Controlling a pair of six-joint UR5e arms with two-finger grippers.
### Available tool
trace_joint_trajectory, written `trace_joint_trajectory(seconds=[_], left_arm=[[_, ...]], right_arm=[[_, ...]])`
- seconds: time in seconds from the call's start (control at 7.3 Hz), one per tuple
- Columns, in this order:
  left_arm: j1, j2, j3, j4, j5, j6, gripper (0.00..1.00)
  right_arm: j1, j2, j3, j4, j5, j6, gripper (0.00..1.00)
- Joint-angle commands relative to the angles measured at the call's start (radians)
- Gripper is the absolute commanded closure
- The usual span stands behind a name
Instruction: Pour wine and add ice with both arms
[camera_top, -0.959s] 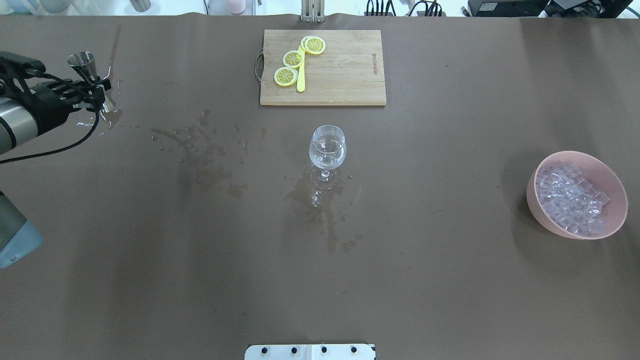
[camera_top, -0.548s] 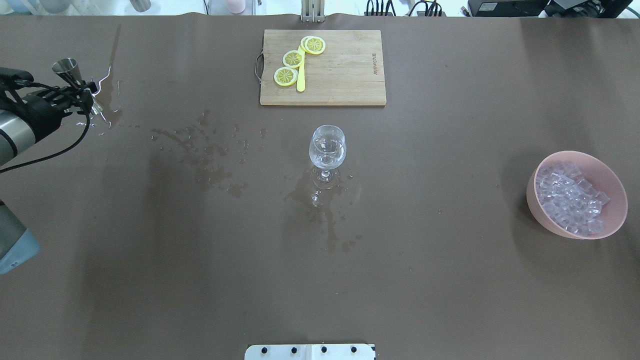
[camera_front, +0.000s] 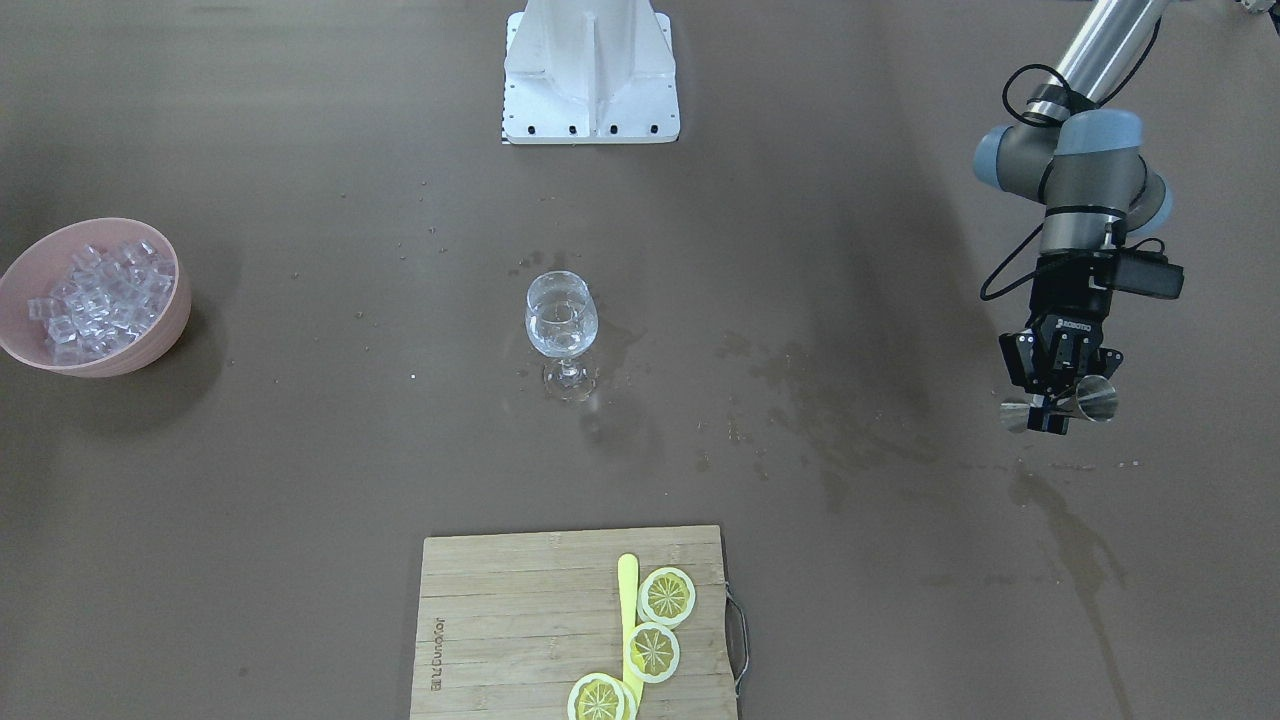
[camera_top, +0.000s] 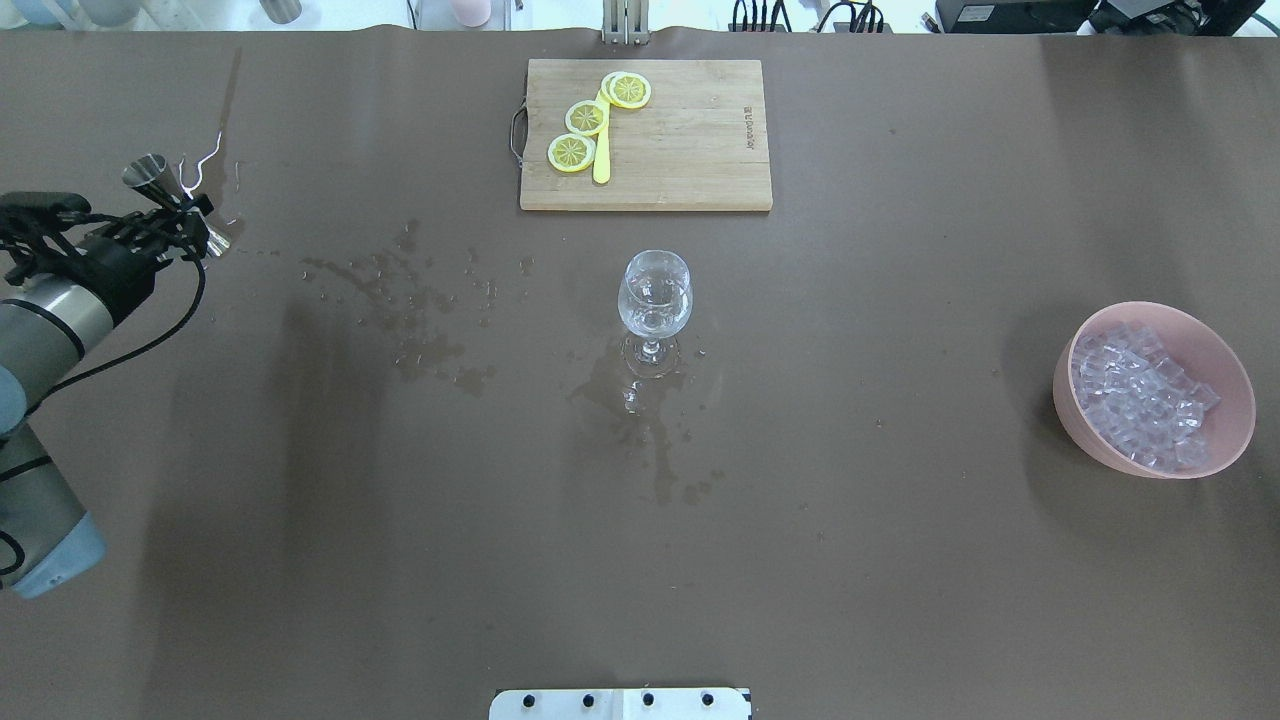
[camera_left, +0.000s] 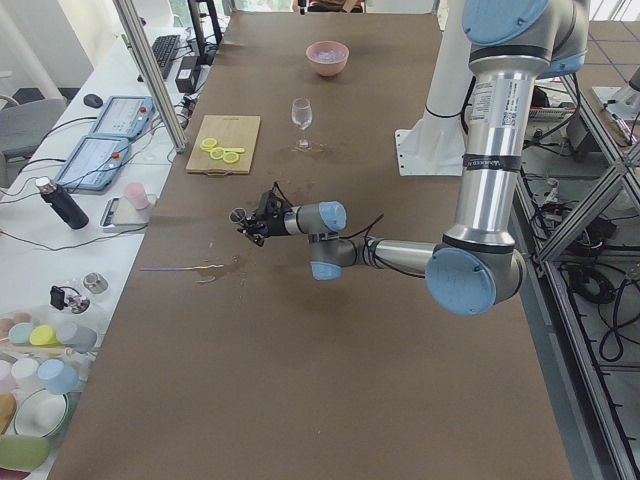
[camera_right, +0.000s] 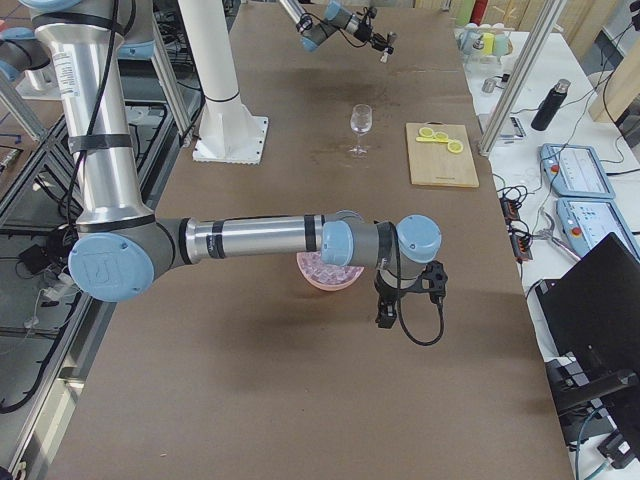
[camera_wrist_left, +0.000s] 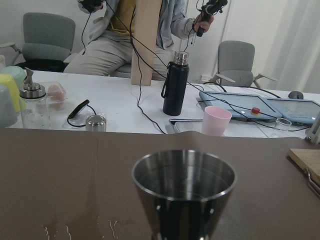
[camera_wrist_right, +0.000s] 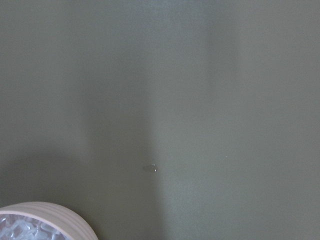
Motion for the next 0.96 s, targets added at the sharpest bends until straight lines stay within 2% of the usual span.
trace_joint_trajectory(seconds=[0.0,0.14,0.82], left_arm=[[0.051,0.001,-0.004,0.091,0.071,-0.019,1.0],[0.051,0.004,-0.011,0.155,0.106,-0.021,1.0],[0.072,0.004,-0.013,0.199,0.269,-0.024,1.0]], right_arm=[[0.0,-0.001,-0.005,0.001,0.001,0.001,0.0],[0.0,-0.002,-0.005,0.001,0.003,0.001,0.0],[0.0,-0.005,-0.005,0.001,0.005,0.001,0.0]])
